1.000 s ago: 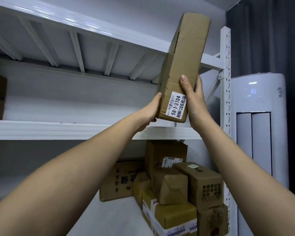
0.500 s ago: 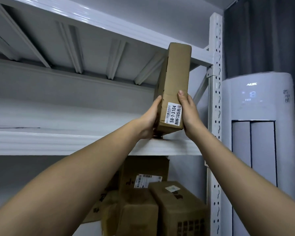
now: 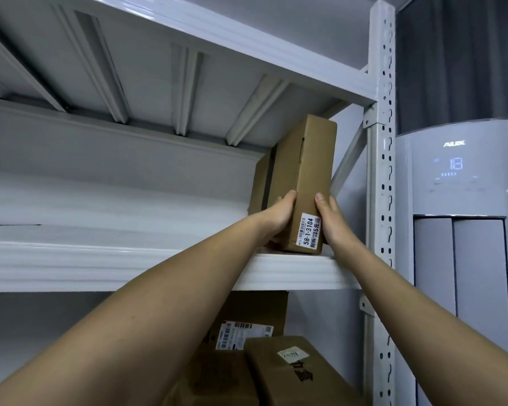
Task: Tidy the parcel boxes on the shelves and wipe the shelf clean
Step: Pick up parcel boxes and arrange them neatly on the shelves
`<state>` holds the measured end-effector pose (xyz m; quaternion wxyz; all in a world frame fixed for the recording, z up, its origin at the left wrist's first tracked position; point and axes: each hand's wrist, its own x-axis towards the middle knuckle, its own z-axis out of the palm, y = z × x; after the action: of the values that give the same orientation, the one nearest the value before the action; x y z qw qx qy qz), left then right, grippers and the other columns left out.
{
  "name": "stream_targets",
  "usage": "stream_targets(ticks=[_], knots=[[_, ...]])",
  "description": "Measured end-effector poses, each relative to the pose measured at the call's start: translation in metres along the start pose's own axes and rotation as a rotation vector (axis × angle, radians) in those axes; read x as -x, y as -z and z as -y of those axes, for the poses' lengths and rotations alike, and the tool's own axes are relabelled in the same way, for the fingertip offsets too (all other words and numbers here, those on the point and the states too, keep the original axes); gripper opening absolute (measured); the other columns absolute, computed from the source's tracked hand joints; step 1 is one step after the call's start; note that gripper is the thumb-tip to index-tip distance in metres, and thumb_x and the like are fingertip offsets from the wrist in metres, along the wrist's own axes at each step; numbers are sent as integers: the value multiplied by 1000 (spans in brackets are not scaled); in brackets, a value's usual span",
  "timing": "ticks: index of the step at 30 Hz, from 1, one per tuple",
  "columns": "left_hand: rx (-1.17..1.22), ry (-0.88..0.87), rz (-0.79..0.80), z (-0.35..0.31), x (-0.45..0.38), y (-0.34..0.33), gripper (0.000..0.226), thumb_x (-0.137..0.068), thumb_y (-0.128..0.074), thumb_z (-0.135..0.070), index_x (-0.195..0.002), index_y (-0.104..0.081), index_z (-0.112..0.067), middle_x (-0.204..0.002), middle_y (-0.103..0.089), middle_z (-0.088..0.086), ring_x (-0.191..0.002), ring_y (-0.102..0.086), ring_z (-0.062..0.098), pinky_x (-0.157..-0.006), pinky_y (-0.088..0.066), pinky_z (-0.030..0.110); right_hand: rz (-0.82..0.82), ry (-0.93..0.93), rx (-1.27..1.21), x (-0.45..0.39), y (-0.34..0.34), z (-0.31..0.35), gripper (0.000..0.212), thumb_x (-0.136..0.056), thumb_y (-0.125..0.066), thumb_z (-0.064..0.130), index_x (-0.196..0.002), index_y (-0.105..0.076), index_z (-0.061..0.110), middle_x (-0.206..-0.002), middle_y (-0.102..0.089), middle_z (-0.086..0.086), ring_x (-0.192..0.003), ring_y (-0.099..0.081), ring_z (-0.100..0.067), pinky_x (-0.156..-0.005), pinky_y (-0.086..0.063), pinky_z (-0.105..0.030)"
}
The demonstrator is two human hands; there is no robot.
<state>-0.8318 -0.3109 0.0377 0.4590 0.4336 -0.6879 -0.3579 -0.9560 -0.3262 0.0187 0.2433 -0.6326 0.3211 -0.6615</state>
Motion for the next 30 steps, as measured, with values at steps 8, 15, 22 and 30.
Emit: stream_targets(ticks=[8,15,22,30], knots=[[-374,-3,3,18,-34,-15,76,-96,-46,-30,-153,1,-11,-150,-34,15,-134,-39,32,-109,-35,41,-25,14,280,-34,-2,-21,63,-94,-57,34,-143,-22,15,-124,-55,-2,-107,-53,-15,-93,-39,-26],[-798,-22,196,24,-38,-15,45,-101,-38,-17,-143,-33,-5,-143,-41,16,-131,-40,30,-106,-32,36,-20,-147,731,-43,0,-35,90,-73,-71,57,-136,-21,16,-119,-54,-3,-106,-56,-27,-94,-48,-45],[-856,4,195,26,-51,-20,45,-105,-18,-9,-147,-20,6,-154,-24,17,-140,-27,23,-96,-30,21,-108,-20,897,-45,2,-37,98,-71,-81,40,-140,-17,14,-136,-44,-15,-111,-56,-33,-94,-48,-44],[-877,2,256,19,-36,-21,43,-106,-19,-10,-146,-23,3,-150,-31,18,-116,-39,19,-89,-30,23,-17,-61,1033,-46,3,-40,42,-83,-71,36,-99,-37,19,-110,-36,-8,-68,-46,-16,-69,-39,-27]])
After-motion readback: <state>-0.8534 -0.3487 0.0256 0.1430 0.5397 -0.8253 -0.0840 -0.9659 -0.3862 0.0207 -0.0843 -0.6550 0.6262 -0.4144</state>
